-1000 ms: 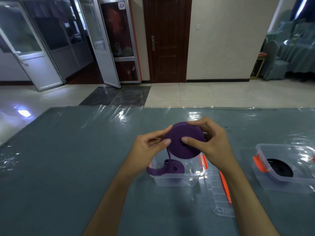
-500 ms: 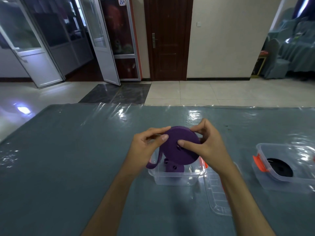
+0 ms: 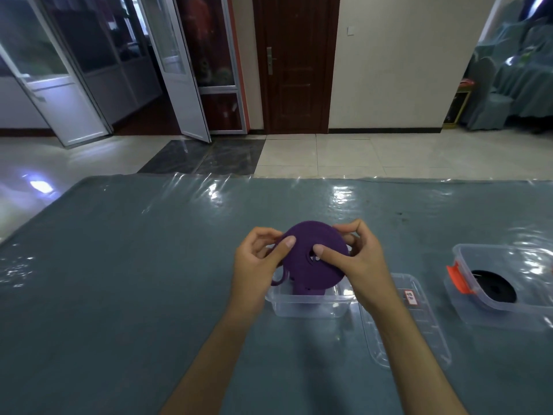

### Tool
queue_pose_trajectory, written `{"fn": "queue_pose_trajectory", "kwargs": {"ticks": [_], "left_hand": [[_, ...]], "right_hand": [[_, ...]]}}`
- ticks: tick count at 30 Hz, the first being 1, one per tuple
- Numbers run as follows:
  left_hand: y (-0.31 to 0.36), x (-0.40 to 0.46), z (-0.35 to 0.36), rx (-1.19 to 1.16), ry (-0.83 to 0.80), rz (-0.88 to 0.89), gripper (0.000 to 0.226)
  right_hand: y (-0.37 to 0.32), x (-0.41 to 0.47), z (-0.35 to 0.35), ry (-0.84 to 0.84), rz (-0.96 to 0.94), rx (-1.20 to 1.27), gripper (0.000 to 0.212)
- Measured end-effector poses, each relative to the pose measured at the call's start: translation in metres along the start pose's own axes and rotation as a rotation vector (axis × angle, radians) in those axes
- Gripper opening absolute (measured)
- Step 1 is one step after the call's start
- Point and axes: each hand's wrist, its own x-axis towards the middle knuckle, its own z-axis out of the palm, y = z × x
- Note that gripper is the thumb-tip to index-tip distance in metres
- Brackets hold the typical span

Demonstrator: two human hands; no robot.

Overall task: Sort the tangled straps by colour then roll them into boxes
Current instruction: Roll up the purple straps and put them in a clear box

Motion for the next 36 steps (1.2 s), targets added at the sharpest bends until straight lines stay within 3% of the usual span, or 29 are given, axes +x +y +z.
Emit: {"fn": "queue_pose_trajectory", "kwargs": {"ticks": [2,5,8,11,16,20,27,30,32,36], "left_hand": [[-0.015,-0.007,0.011,-0.061,0.134,-0.022,0.017],[-0.037,-0.013,0.020,-0.167,0.196,-0.065,0.001],[-0.057,-0.014,0.018,-0.099,0.203,-0.021,0.022],[-0.069,-0.017,0.019,0.039,0.177,0.028,0.024],[-0.080,-0.016,0.034,-0.133,0.368,-0.175,0.016],[-0.096,-0.016,0.050,-0.233,0.346,-0.291,0.010],[-0.126,0.025,0.040,-0.178,0.379,-0.379,0.026],[-0.149,0.060,0.036,-0.094,0.317,-0.444,0.028],[-0.169,0.081,0.034,-0.017,0.255,-0.476,0.027],[-0.215,0.111,0.031,0.214,0.164,-0.519,0.027]], "right_hand": [[0.008,0.001,0.004,0.047,0.010,0.012,0.048],[0.023,0.000,0.006,0.118,0.026,0.028,0.044],[0.039,0.001,0.005,0.206,0.067,0.107,0.046],[0.053,0.002,0.003,0.271,0.112,0.193,0.047],[0.073,0.006,0.005,0.369,0.142,0.235,0.043],[0.092,0.016,0.009,0.454,0.174,0.261,0.044],[0.141,0.047,-0.010,0.425,0.333,0.050,0.027],[0.161,0.067,-0.024,0.359,0.383,-0.112,0.030],[0.173,0.080,-0.032,0.257,0.423,-0.231,0.033],[0.199,0.106,-0.046,-0.052,0.721,-0.424,0.044]]}}
